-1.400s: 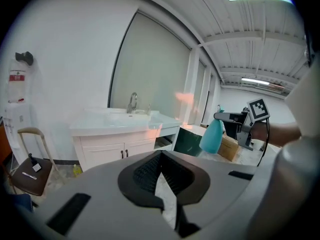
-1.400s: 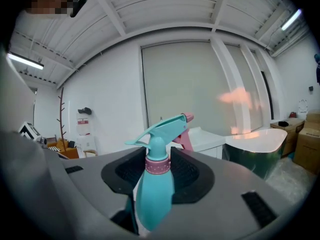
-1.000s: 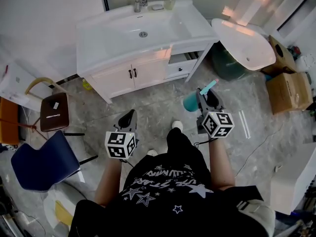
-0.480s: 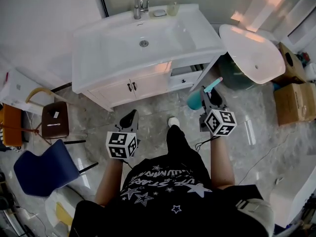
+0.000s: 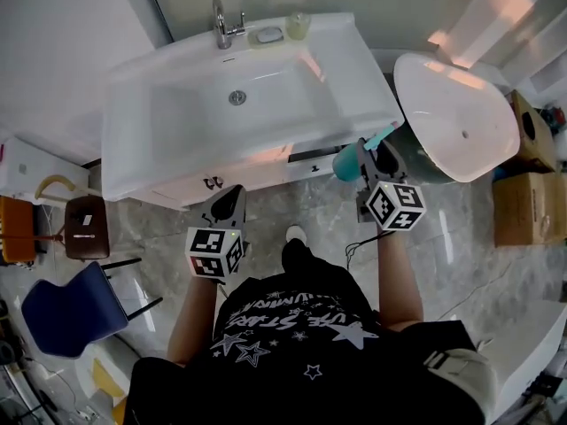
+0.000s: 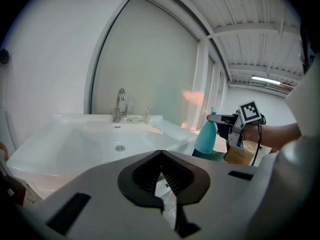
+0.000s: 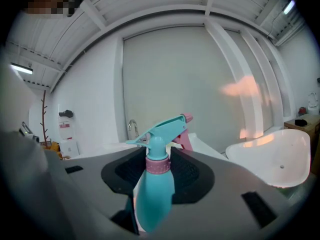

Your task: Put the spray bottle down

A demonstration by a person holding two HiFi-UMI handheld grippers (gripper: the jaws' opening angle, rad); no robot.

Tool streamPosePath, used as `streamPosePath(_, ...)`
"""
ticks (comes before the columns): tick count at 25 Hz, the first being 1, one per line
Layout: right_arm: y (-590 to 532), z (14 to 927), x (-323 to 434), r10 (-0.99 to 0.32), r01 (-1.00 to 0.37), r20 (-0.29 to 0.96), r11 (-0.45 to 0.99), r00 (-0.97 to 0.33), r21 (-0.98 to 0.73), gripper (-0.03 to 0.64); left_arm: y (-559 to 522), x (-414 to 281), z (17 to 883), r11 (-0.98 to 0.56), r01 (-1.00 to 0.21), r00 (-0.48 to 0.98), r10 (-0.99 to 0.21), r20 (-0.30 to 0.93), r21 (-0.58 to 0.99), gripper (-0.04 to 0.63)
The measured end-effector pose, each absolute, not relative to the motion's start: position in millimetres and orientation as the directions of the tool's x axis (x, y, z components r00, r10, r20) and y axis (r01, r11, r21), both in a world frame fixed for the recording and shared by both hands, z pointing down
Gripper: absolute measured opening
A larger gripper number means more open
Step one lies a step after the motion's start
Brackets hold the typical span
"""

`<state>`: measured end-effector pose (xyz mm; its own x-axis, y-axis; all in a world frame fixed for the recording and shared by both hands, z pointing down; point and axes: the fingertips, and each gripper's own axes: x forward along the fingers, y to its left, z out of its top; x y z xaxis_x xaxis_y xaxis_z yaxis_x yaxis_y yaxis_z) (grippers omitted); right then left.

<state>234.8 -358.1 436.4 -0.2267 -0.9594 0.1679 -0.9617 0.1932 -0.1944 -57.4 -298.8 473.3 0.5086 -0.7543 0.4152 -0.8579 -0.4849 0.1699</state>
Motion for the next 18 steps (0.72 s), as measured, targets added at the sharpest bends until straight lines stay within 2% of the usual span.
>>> streamPosePath(12,-479.8,436.9,284.6,-0.941,-0.949,0.157,0.275,-0.299,-0.156,0.163,-385.1,10.1,471.4,-0.443,-0.882,0.468,-0.782,0.412,0.160,0.015)
streamPosePath(18,-519.2,447.6,295.9,-0.951,-0.959,0.154,0.247,-0.267,-0.138,0.163,-409.0,16.8,478.4,-0.415,-0.896,0.442,-0.789,0.426,0.159,0.015)
